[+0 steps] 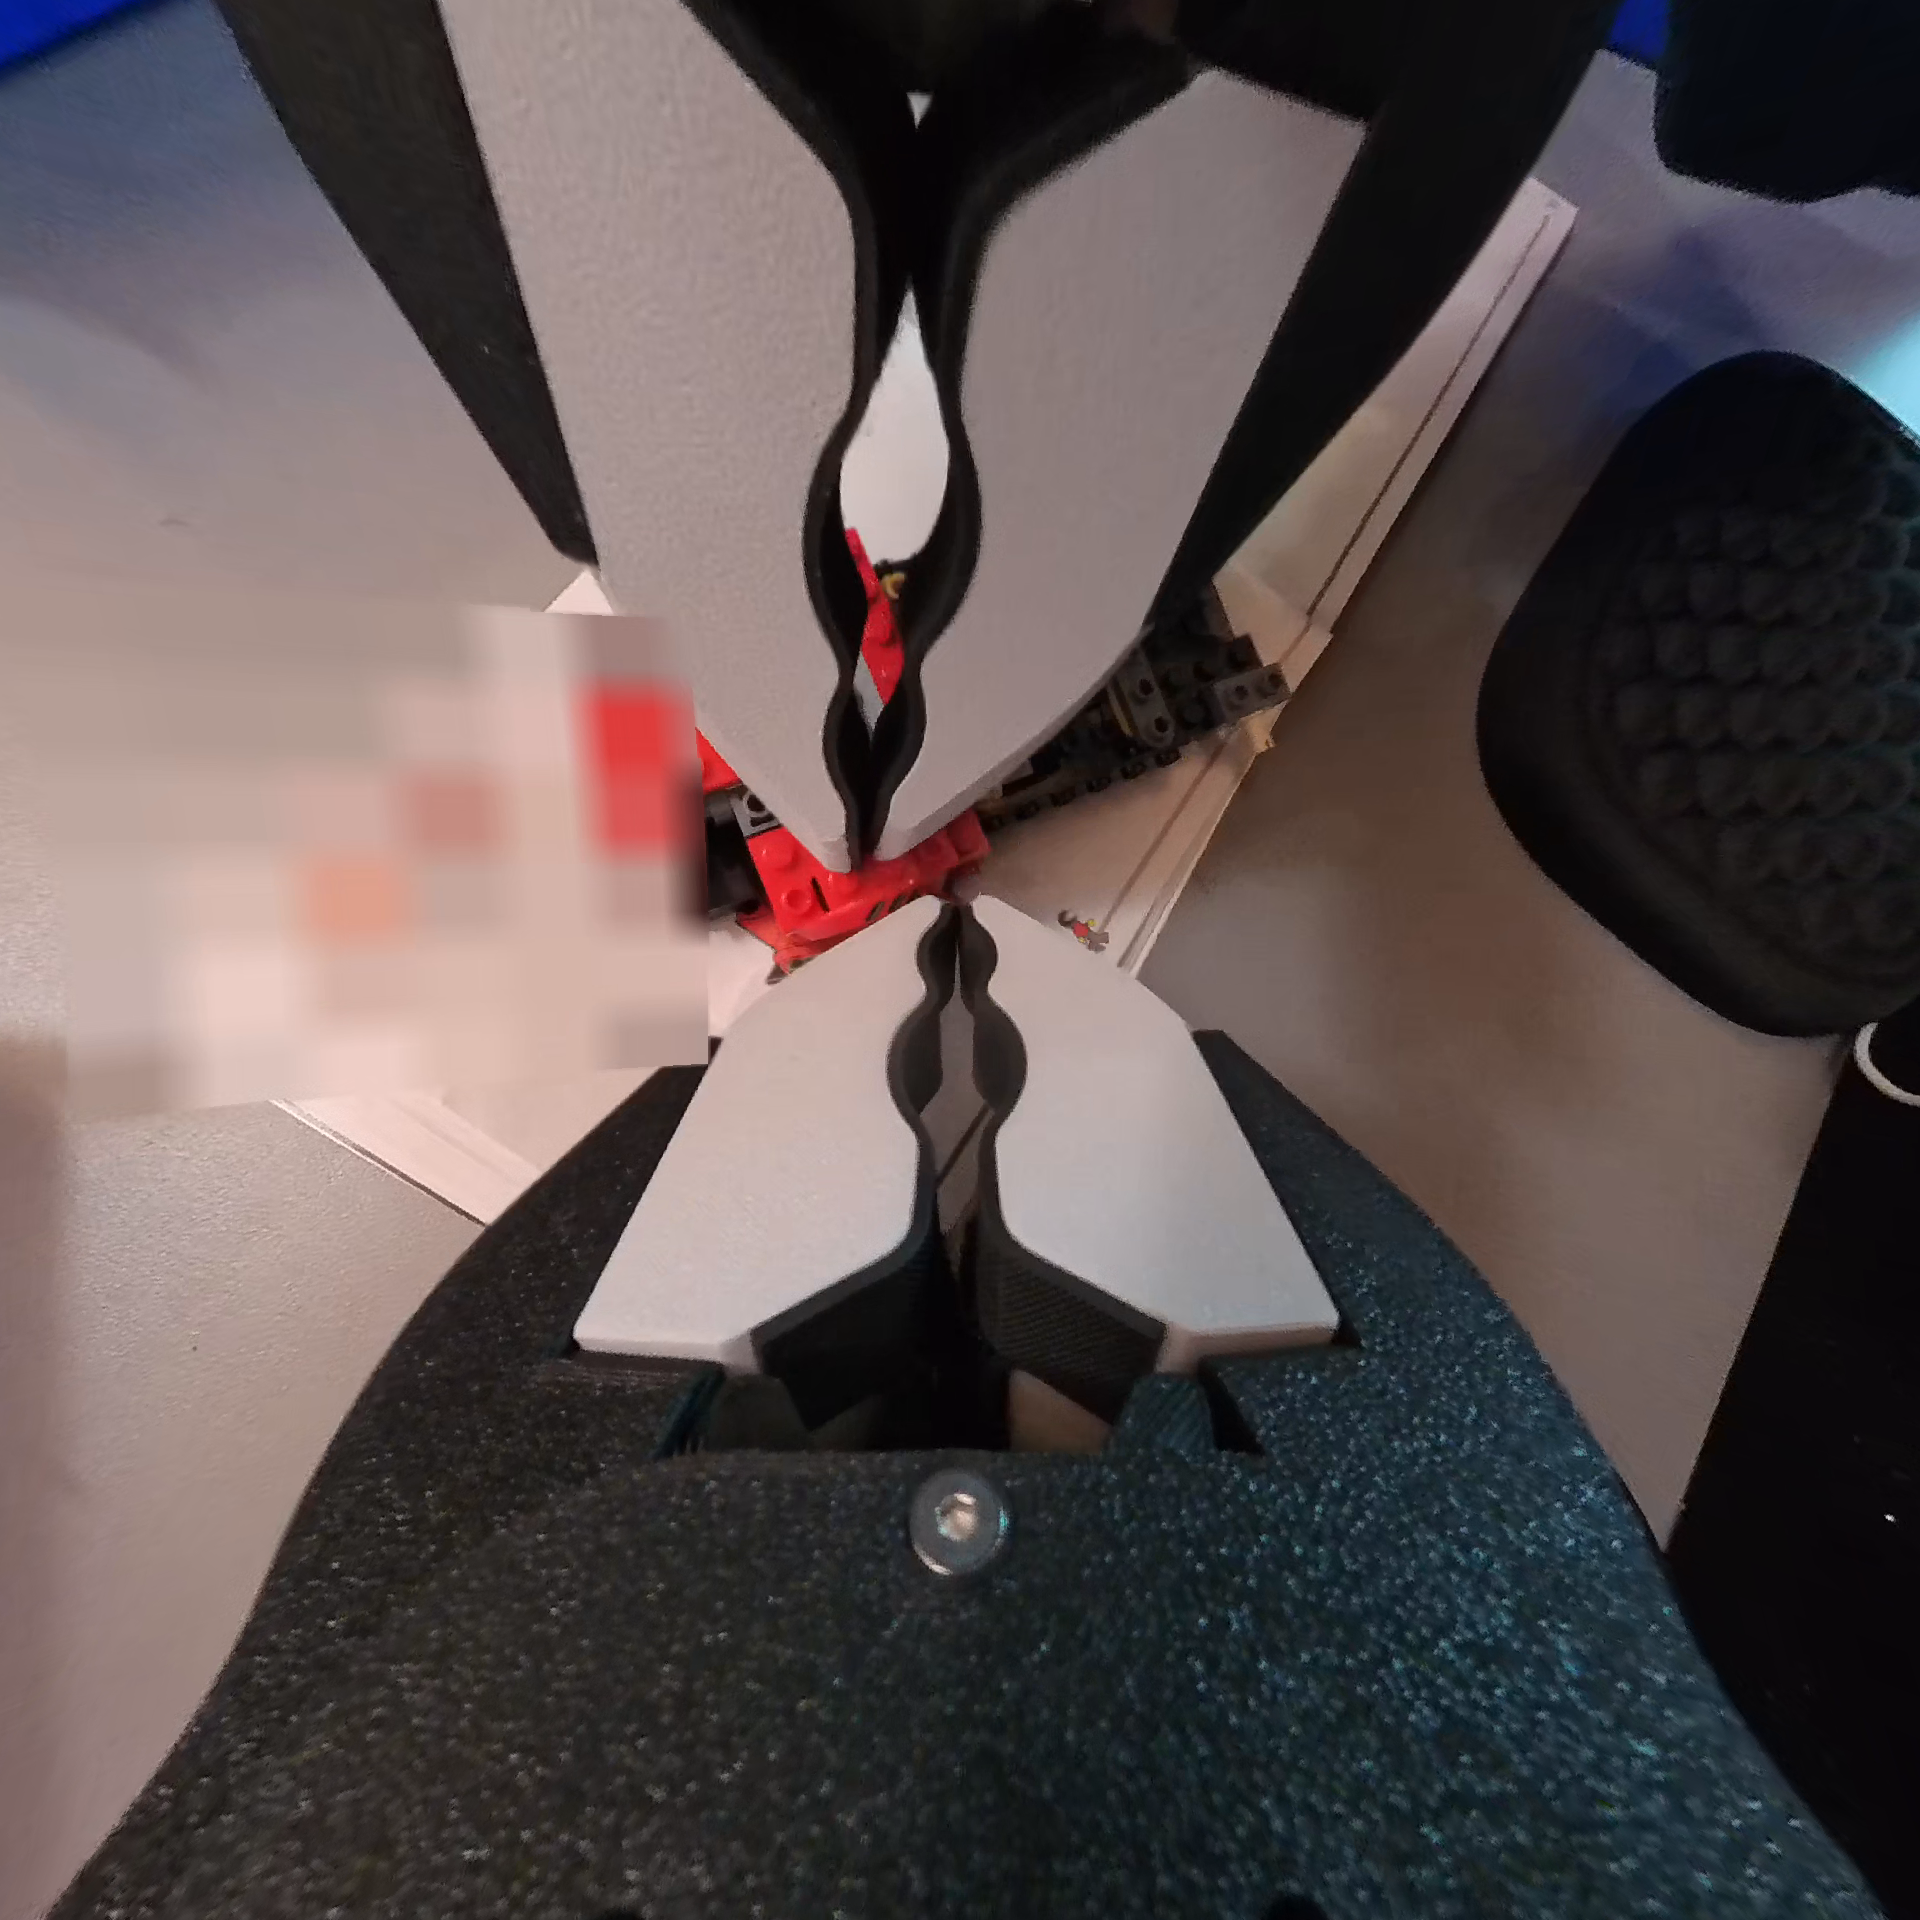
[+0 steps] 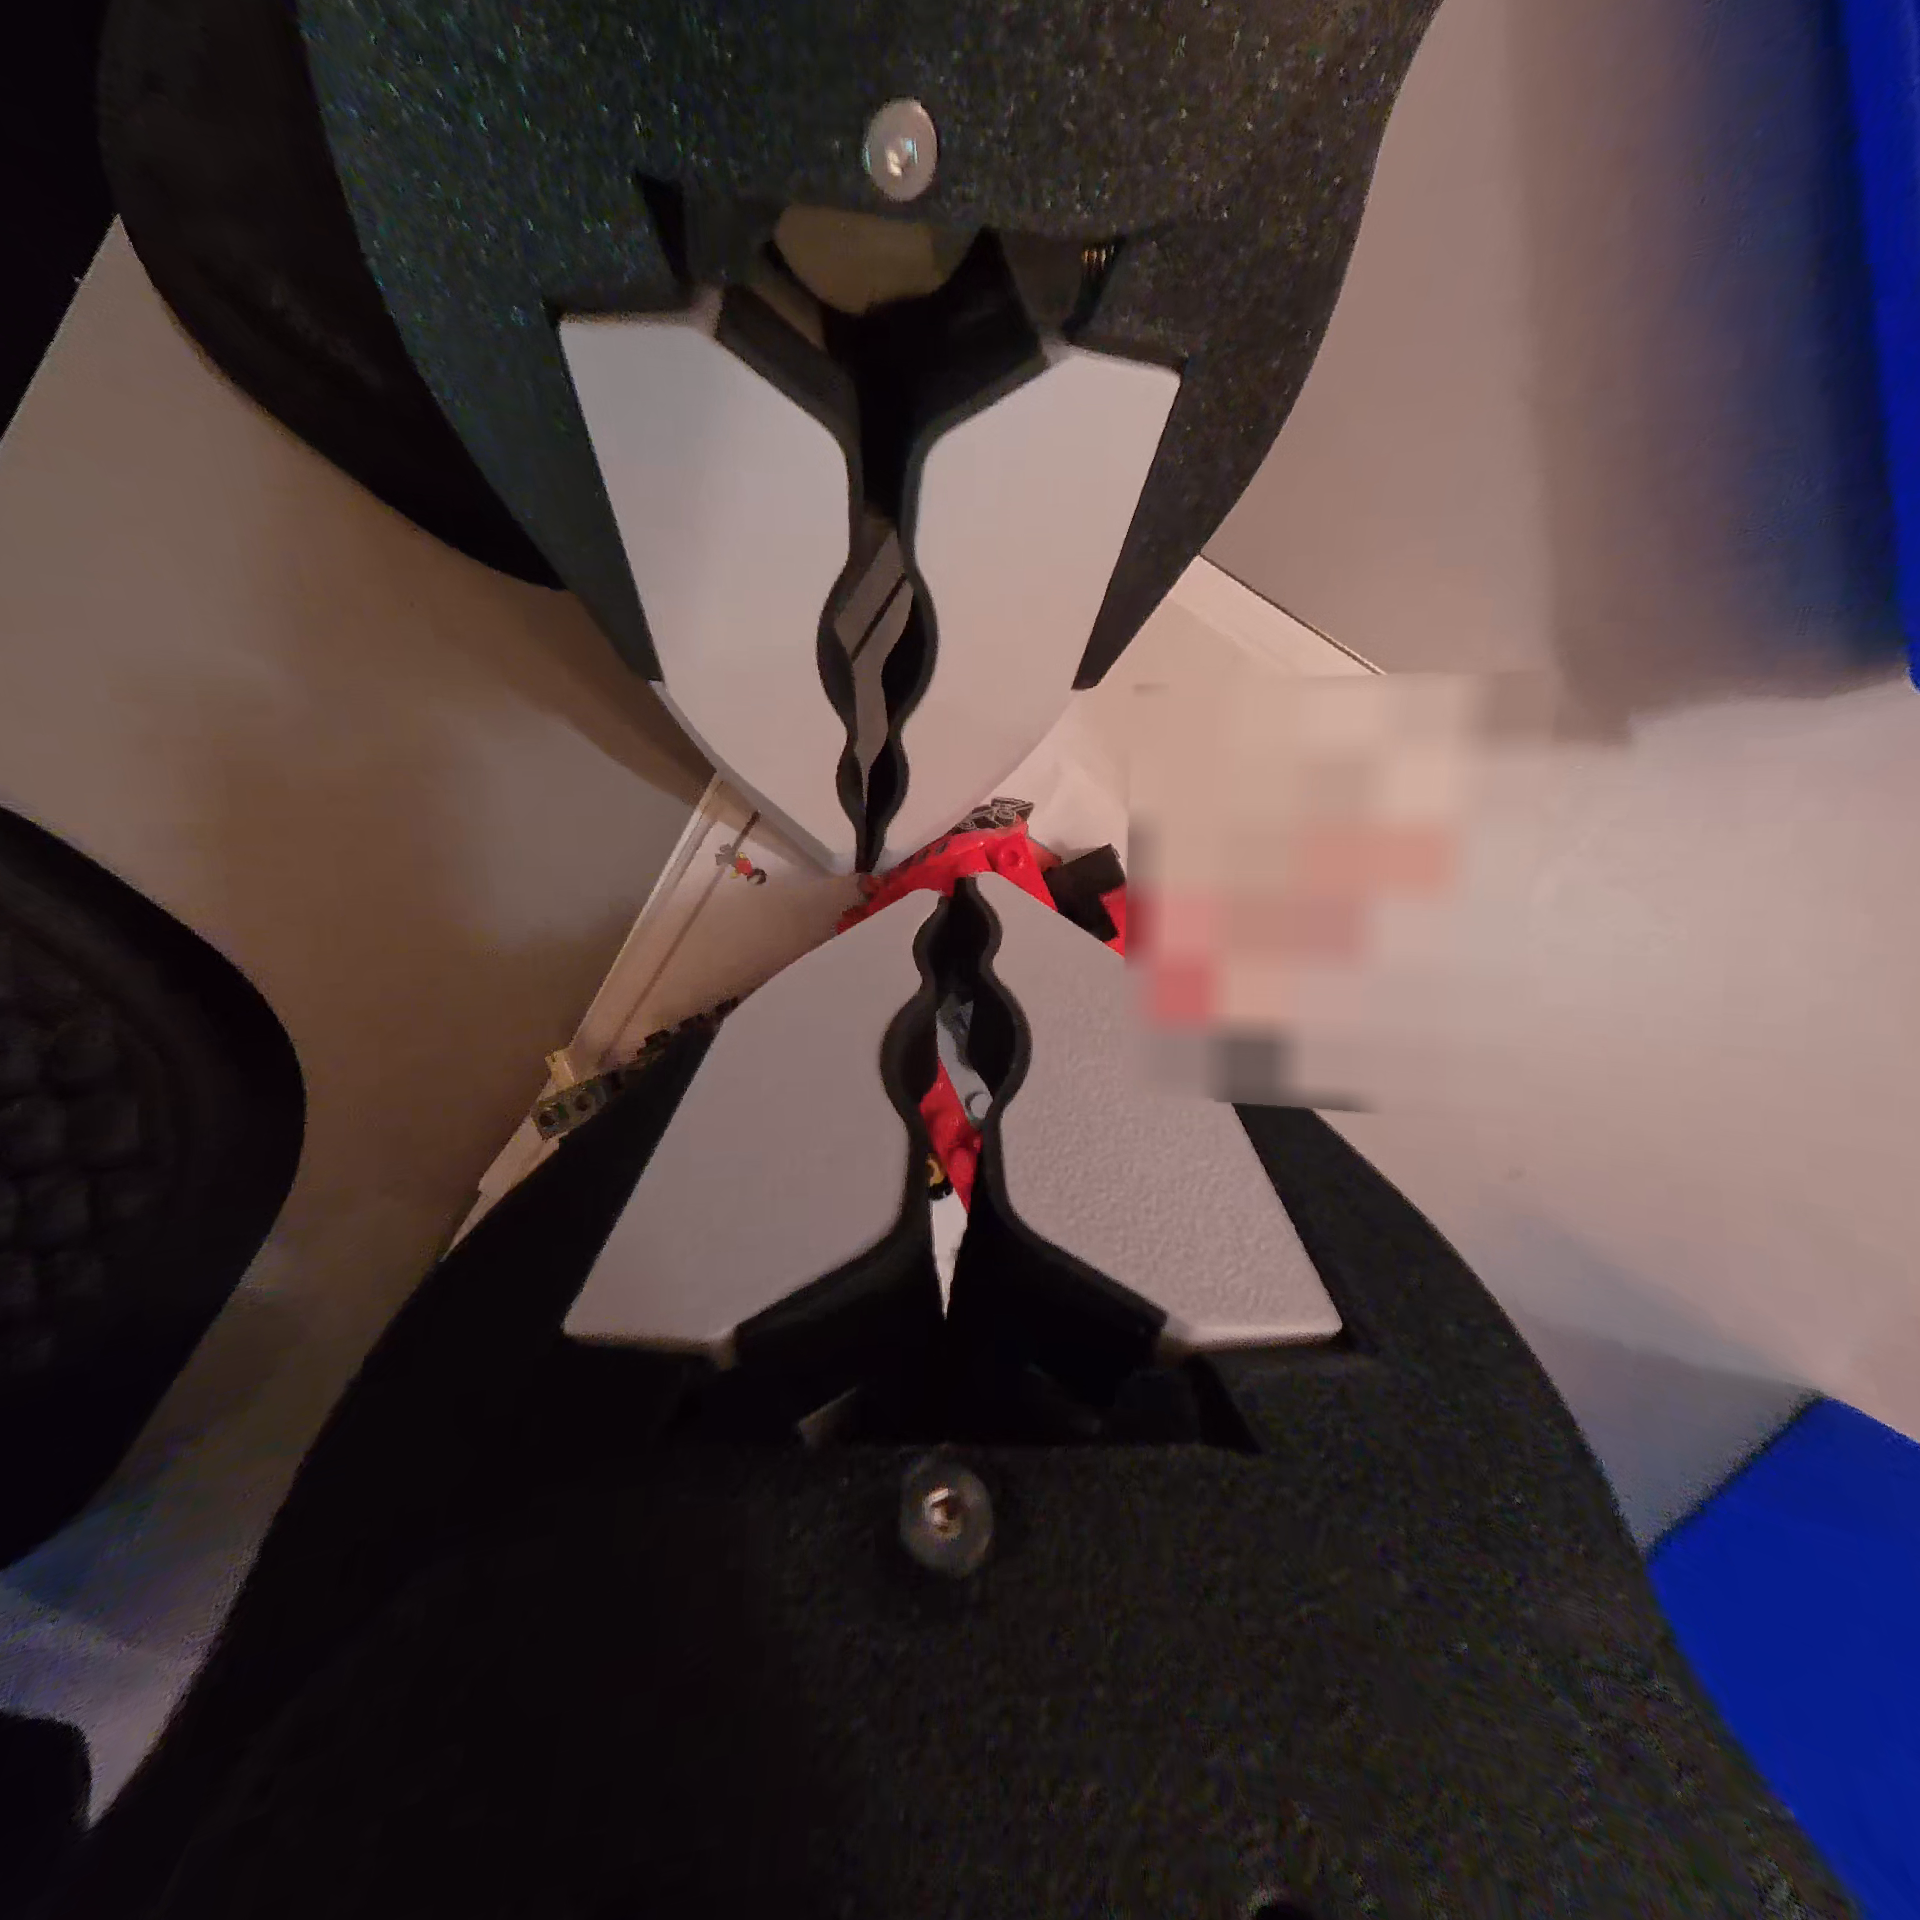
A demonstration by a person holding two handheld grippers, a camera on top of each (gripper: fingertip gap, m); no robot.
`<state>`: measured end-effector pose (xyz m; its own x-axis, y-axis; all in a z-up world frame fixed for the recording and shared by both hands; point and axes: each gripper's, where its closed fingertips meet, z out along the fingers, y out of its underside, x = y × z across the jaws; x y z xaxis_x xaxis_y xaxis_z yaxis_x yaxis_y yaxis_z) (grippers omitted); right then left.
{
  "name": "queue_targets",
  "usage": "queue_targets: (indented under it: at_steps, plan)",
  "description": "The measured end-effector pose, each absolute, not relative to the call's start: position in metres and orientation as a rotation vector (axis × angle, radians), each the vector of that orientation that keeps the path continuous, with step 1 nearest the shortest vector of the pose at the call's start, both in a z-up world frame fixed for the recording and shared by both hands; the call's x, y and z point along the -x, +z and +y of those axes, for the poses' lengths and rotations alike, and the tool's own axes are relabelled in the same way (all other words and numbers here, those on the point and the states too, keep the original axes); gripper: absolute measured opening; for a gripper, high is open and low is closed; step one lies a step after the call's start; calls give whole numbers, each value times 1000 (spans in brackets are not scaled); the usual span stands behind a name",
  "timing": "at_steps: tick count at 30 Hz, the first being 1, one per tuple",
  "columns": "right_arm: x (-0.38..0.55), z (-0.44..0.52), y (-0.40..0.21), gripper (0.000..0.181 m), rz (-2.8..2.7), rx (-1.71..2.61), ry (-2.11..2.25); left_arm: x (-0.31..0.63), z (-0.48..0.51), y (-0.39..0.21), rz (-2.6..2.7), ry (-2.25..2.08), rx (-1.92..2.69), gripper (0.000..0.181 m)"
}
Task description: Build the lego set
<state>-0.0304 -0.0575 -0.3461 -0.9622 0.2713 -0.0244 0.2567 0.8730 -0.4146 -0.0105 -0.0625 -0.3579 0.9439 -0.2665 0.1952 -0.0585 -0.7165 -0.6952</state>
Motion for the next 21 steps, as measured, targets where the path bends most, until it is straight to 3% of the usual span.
queue_targets:
  at_steps: [9, 10, 21]
  plan:
    - [40, -52, -334, 0, -2873, 379, 896, 11, -62, -357, 223, -366, 2347, 0]
    - [40, -50, -333, 6, -2872, 368, 877, 11, -62, -357, 221, -367, 2349, 0]
    - [33, -44, -347, 0, -2990, 298, 613, 12, -62, -359, 209, -372, 2357, 0]
